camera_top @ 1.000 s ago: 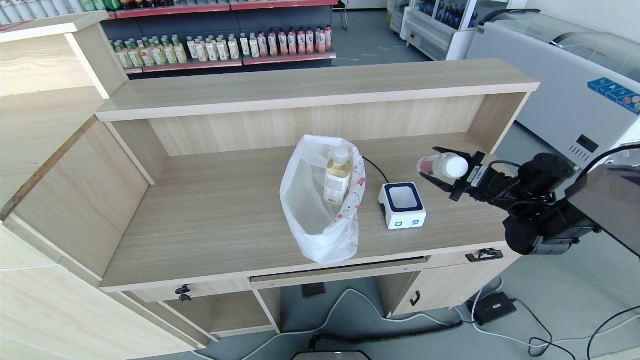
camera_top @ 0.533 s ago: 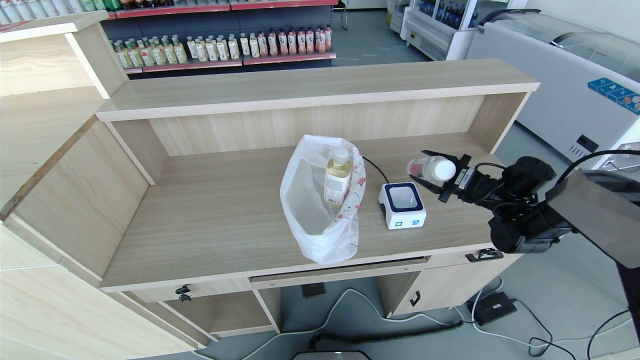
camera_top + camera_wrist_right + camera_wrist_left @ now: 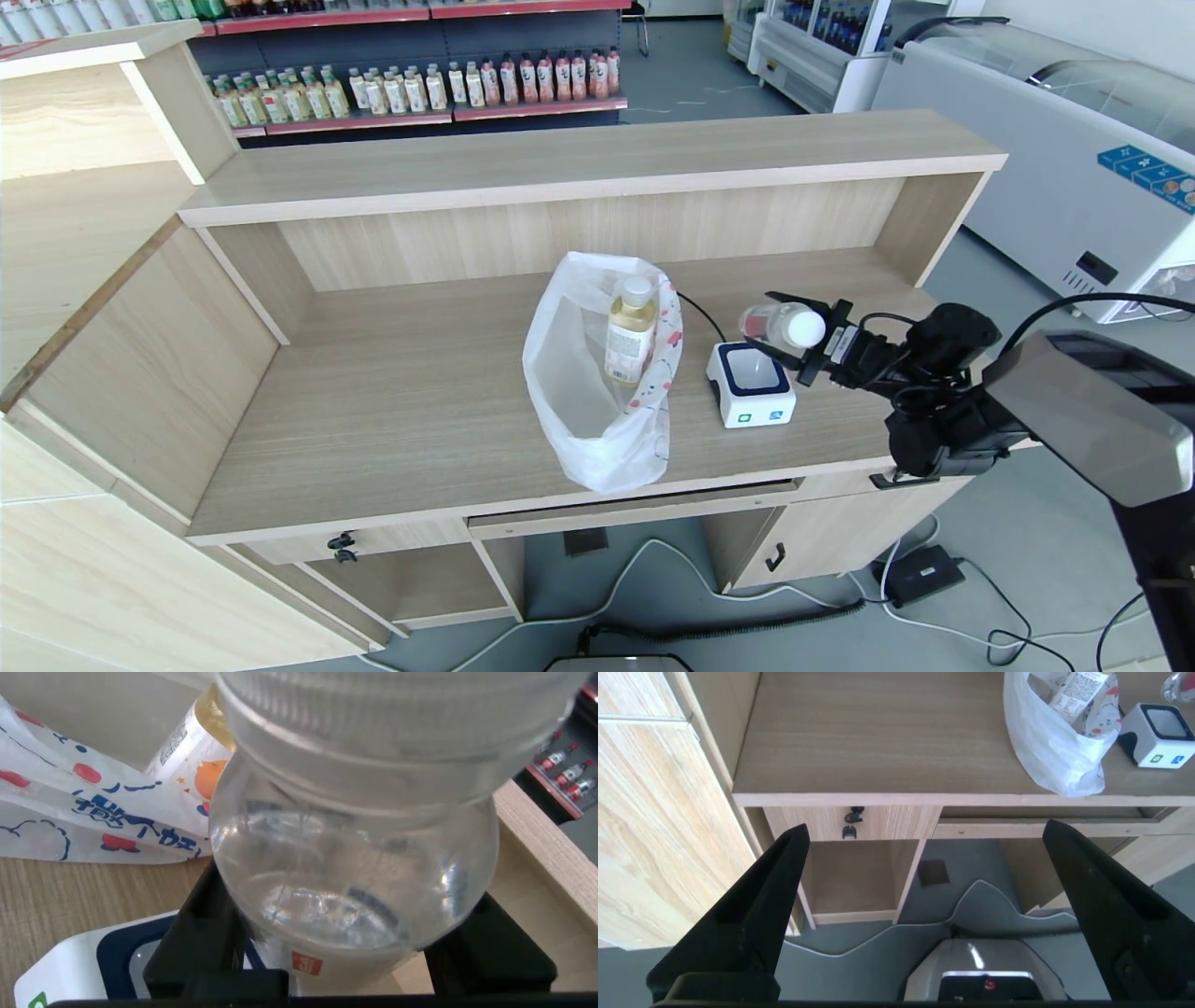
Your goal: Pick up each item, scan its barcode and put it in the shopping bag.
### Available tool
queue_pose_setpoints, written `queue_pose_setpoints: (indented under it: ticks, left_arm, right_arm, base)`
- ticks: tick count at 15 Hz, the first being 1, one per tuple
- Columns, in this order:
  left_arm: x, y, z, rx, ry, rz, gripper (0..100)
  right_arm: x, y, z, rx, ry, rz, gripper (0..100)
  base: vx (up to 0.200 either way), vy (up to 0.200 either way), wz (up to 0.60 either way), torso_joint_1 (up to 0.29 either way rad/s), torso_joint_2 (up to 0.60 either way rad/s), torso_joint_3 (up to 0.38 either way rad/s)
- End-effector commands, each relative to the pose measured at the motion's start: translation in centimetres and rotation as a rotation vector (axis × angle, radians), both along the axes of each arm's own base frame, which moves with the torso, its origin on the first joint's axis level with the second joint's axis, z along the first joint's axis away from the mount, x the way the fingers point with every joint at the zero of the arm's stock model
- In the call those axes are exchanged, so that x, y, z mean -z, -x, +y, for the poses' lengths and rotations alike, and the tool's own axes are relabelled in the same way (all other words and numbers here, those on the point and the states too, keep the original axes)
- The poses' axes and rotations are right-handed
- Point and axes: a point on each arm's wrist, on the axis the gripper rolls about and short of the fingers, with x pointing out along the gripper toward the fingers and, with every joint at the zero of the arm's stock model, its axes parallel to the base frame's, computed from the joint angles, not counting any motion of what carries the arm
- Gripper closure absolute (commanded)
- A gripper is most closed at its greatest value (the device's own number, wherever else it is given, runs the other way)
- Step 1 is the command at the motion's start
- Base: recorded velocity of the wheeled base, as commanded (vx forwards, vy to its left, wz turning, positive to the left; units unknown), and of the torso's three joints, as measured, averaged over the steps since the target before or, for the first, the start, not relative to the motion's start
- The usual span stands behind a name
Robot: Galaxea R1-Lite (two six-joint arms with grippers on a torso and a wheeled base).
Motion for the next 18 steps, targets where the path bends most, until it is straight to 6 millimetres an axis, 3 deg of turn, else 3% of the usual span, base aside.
queue_pose_setpoints:
  ticks: [1,13,14,16,17,18]
  left_arm:
    - [0.0,0.0,0.0,0.0,0.0,0.0,0]
    - [0.0,0.0,0.0,0.0,0.0,0.001,0]
    - [0.0,0.0,0.0,0.0,0.0,0.0,0]
    - [0.0,0.0,0.0,0.0,0.0,0.0,0]
    - [0.0,0.0,0.0,0.0,0.0,0.001,0]
    - [0.0,0.0,0.0,0.0,0.0,0.0,0]
  right_arm:
    - [0.6,-0.3,0.5,-0.011,0.0,0.006,100]
    - [0.3,-0.5,1.3,-0.031,-0.017,0.009,100]
    - [-1.0,-0.1,1.4,-0.032,-0.03,0.005,100]
    - [-6.8,2.1,2.1,0.017,-0.167,0.028,100]
    - [-10.1,4.3,2.0,0.06,-0.279,0.087,100]
    - [-10.5,4.7,2.0,0.066,-0.298,0.1,100]
  base:
    - [0.0,0.0,0.0,0.0,0.0,0.0]
    - [0.0,0.0,0.0,0.0,0.0,0.0]
    - [0.0,0.0,0.0,0.0,0.0,0.0]
    - [0.0,0.0,0.0,0.0,0.0,0.0]
    - [0.0,0.0,0.0,0.0,0.0,0.0]
    - [0.0,0.0,0.0,0.0,0.0,0.0]
